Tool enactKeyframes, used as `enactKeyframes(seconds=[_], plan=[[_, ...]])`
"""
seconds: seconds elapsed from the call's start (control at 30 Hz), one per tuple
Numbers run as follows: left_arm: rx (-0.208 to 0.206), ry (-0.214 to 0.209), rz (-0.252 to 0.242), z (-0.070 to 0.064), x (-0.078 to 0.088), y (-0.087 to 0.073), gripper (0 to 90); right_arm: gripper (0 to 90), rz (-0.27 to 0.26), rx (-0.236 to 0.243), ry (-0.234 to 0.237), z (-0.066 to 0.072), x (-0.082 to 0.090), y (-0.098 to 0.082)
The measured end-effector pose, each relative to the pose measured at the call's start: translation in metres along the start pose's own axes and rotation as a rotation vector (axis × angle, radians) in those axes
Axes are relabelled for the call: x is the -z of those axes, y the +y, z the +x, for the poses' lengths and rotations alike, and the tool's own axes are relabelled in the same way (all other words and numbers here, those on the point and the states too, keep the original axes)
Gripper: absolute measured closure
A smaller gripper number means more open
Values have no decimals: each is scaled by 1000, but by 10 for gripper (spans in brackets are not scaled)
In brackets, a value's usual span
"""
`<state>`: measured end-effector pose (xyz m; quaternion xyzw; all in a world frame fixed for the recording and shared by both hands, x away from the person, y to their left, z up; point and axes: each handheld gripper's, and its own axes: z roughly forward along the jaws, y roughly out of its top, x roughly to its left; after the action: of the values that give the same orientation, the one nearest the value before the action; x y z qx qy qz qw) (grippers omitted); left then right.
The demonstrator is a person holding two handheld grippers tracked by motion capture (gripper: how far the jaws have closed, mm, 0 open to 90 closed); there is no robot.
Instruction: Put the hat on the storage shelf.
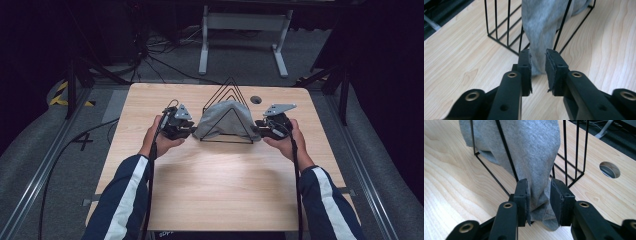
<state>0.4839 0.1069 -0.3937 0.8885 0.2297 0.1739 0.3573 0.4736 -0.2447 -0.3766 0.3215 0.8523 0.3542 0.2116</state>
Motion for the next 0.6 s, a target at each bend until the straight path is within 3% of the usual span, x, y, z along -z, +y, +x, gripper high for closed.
enactKeyframes(seconds=[0.43,0.6], plan=[[-30,29,64,-7,20,-13,519,594,35,20,27,4,15,-14],[-49,52,78,-14,30,-19,459,513,44,20,23,5,22,-19]])
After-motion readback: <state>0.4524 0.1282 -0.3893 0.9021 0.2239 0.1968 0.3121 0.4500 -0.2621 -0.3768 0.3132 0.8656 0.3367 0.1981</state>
